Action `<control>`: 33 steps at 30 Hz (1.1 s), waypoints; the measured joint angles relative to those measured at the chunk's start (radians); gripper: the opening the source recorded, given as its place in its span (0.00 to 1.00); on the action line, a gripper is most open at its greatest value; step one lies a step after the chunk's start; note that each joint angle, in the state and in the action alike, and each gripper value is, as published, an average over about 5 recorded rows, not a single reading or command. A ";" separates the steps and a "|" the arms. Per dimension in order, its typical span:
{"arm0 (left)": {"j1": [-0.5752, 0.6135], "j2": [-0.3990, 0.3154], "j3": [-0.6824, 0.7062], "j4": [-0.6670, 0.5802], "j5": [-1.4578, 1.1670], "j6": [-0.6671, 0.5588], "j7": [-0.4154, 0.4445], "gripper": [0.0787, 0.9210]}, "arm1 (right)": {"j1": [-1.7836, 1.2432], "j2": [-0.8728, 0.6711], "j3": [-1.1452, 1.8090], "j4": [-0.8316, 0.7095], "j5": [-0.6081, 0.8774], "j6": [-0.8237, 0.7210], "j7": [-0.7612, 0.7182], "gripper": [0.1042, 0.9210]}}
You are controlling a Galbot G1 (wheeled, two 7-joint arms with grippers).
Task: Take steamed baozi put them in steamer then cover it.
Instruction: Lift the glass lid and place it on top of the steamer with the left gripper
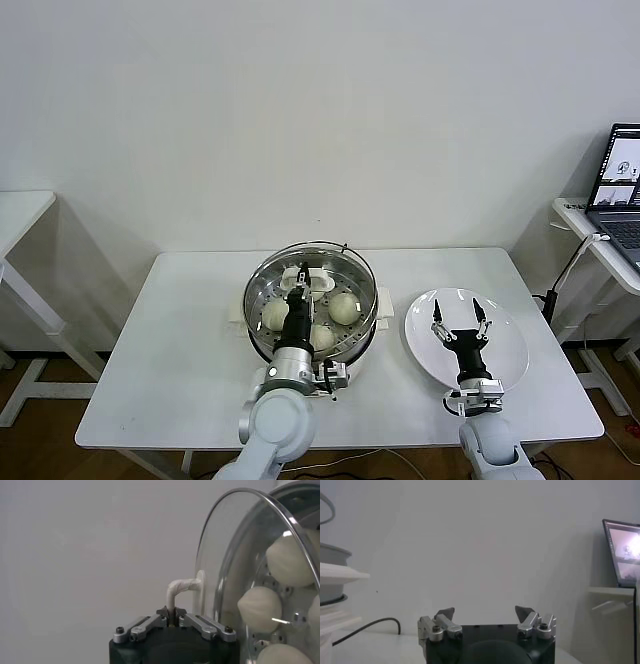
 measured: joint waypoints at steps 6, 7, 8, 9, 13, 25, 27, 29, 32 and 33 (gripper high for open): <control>-0.010 -0.016 0.007 0.032 0.040 0.004 0.011 0.13 | 0.000 -0.001 0.001 0.000 -0.003 0.000 0.000 0.88; -0.011 -0.017 0.007 0.036 0.045 0.004 0.012 0.13 | 0.000 -0.001 0.001 0.000 -0.003 0.000 0.000 0.88; -0.011 -0.018 0.007 0.039 0.050 0.004 0.013 0.13 | 0.000 -0.001 0.001 0.000 -0.004 0.000 0.000 0.88; -0.011 -0.018 0.006 0.043 0.055 0.004 0.014 0.13 | 0.000 -0.001 0.001 0.000 -0.004 0.000 0.000 0.88; -0.013 -0.021 0.005 0.056 0.072 0.002 0.018 0.13 | 0.001 0.001 0.000 -0.001 -0.005 -0.001 -0.001 0.88; -0.014 -0.026 -0.002 0.074 0.112 -0.012 0.035 0.13 | 0.006 0.003 -0.002 -0.006 -0.006 -0.001 -0.001 0.88; -0.014 -0.026 -0.003 0.076 0.116 -0.014 0.038 0.13 | 0.007 0.004 -0.002 -0.007 -0.006 -0.001 -0.001 0.88; -0.014 -0.027 -0.004 0.079 0.121 -0.016 0.039 0.13 | 0.008 0.005 -0.002 -0.007 -0.006 -0.001 -0.001 0.88; -0.014 -0.029 -0.007 0.082 0.129 -0.021 0.041 0.13 | 0.008 0.006 -0.003 -0.007 -0.007 -0.001 -0.001 0.88; -0.013 -0.030 -0.008 0.083 0.132 -0.022 0.042 0.13 | 0.008 0.006 -0.003 -0.007 -0.007 -0.001 -0.001 0.88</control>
